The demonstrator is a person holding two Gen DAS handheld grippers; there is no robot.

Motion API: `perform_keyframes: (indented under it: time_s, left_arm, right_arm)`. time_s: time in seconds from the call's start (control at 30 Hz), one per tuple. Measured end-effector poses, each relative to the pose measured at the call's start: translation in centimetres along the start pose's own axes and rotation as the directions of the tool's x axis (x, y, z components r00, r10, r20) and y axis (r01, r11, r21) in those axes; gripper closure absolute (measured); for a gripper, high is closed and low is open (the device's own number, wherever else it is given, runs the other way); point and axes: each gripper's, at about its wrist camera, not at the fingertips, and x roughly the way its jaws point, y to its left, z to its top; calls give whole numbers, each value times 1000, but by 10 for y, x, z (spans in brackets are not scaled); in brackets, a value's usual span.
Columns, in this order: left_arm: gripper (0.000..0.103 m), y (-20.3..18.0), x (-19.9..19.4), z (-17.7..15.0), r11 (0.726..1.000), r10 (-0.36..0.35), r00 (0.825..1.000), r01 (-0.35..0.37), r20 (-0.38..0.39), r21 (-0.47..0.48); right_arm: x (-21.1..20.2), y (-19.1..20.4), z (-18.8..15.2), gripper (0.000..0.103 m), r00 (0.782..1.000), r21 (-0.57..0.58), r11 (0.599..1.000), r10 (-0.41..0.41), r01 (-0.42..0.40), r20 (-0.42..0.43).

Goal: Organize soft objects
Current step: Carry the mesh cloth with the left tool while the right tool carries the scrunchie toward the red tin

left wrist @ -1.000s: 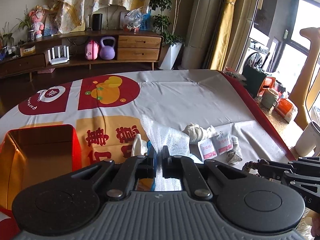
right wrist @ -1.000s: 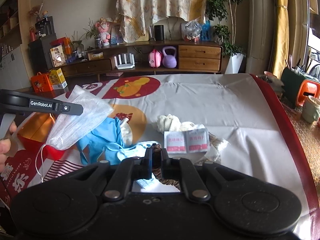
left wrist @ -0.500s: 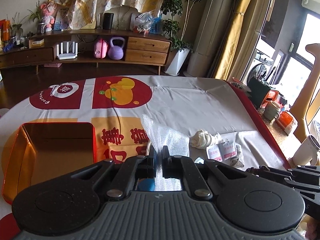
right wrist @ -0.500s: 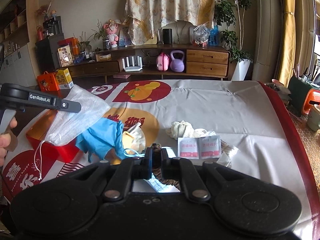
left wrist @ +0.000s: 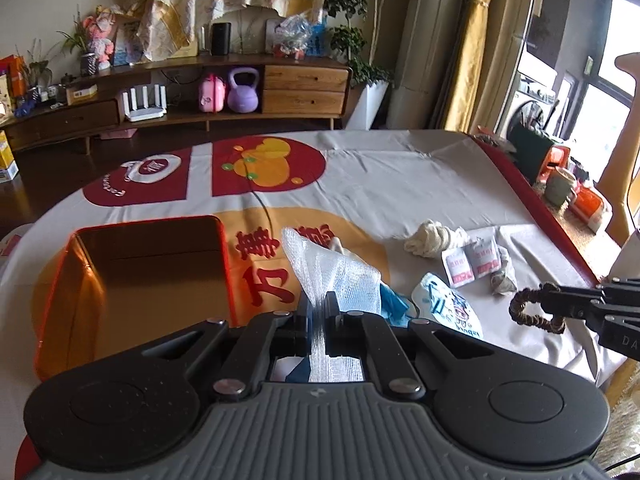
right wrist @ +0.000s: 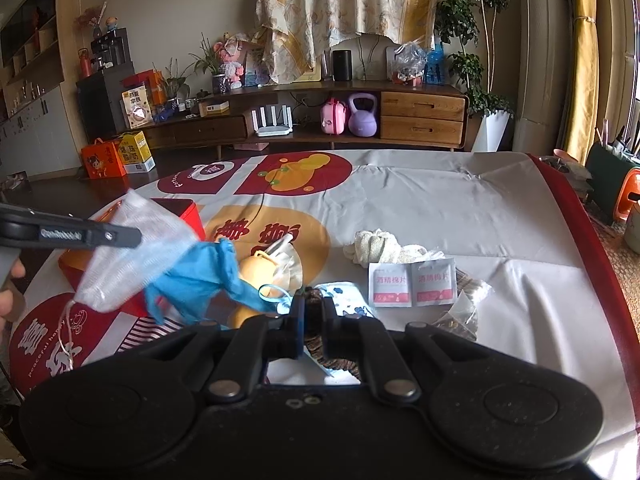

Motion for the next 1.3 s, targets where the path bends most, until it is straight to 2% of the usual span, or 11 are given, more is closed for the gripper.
perform_keyframes:
  time_s: [0.23,0.4,0.53,0.67,0.83,1.0,1.1,1.2,1.27,1.3]
  left_arm:
    - [98,-4,-8,-4,1000,-2,1000,2,7,25]
    - [98,-3,-10,-2,998,-59,998,60,14,-14]
    - [98,-6,7,-16,986,-150,988,147,-36,-74]
    - [98,-23,34,-38,982,-181,978,175,-99,-65]
    - [98,-33,59,-60,988,-153,974,151,-167,-22]
    - [98,-35,52,-62,989,-141,975,146,-173,13]
    - [92,-39,38,-61,989,-117,978,131,-172,69]
    - [89,-41,26,-62,985,-129,978,146,-166,91]
    - [83,-45,21,-62,982,-134,977,153,-165,106]
    - [75,-47,20,-62,981,-135,977,154,-163,114]
  right_arm:
    - [-1,4,0,96,1000,-8,1000,14,-14,1]
    - [-1,1,0,96,1000,-5,1000,12,-12,6]
    - [0,1,-2,96,1000,0,1000,17,-17,-2]
    - [-1,2,-3,96,1000,-2,1000,17,-17,-3]
    - [-2,-1,-6,96,1000,8,1000,12,-12,-15]
    - [0,-5,-9,96,1000,18,1000,18,-18,-20]
    - [1,-5,-10,96,999,21,999,27,-27,-17]
    - [2,-6,-10,96,999,22,999,34,-34,-18]
    - [3,-6,-10,96,999,26,999,39,-38,-20]
    - [3,-6,-10,96,999,27,999,40,-39,-21]
